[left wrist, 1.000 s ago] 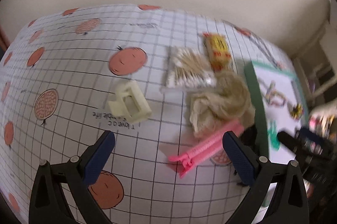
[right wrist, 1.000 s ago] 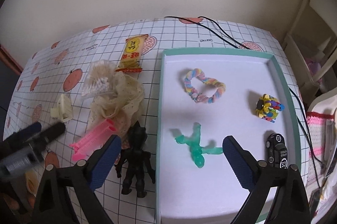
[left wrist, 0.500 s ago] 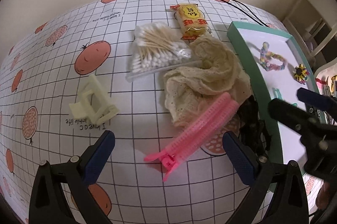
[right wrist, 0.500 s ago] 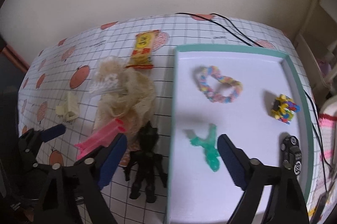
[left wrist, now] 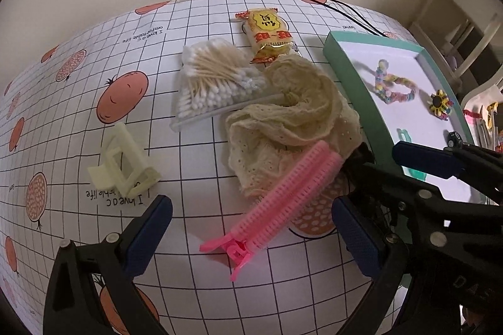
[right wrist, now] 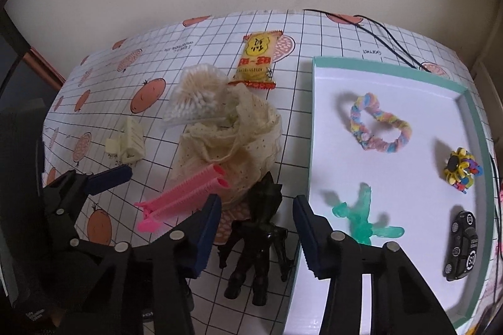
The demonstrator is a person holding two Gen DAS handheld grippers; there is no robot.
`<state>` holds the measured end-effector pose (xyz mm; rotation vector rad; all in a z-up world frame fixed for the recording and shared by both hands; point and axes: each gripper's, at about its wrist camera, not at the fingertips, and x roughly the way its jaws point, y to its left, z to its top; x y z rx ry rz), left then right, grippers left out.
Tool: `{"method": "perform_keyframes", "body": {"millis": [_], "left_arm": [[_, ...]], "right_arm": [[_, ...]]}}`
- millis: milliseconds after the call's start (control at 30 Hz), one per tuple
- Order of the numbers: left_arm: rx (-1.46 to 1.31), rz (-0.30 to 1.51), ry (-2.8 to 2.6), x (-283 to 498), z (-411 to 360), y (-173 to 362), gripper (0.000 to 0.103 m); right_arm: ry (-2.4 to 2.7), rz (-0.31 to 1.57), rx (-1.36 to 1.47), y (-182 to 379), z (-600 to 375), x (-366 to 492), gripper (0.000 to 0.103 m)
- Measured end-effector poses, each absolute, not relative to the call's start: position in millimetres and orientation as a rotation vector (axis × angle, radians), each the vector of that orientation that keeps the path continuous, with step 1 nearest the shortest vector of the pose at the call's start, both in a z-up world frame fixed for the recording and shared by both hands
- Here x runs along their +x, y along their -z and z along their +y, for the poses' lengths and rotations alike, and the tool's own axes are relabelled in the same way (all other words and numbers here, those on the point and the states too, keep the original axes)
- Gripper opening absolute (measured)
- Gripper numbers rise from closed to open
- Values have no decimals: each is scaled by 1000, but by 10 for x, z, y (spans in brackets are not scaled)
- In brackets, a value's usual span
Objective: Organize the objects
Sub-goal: 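Grasp the pink hair roller with left gripper while right gripper grasps the black action figure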
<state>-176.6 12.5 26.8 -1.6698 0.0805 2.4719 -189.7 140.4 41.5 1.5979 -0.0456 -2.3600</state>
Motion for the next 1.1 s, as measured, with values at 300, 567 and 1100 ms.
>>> {"method": "perform_keyframes", "body": {"millis": [300,567,1100], "left_arm": [[-1682,101,-2452,-1753,123,-219,94],[-1686,124,-2432,-1757,148,-182,93],[-1714,166,-2404,-1704,164,-144,61]], "right_arm": [[2352,-67,1641,-319,1367,-1935,43],[2355,-60,1682,-234,1345,-1959,37],[2339,-60,1718,-174,1378,-1965,29]]}}
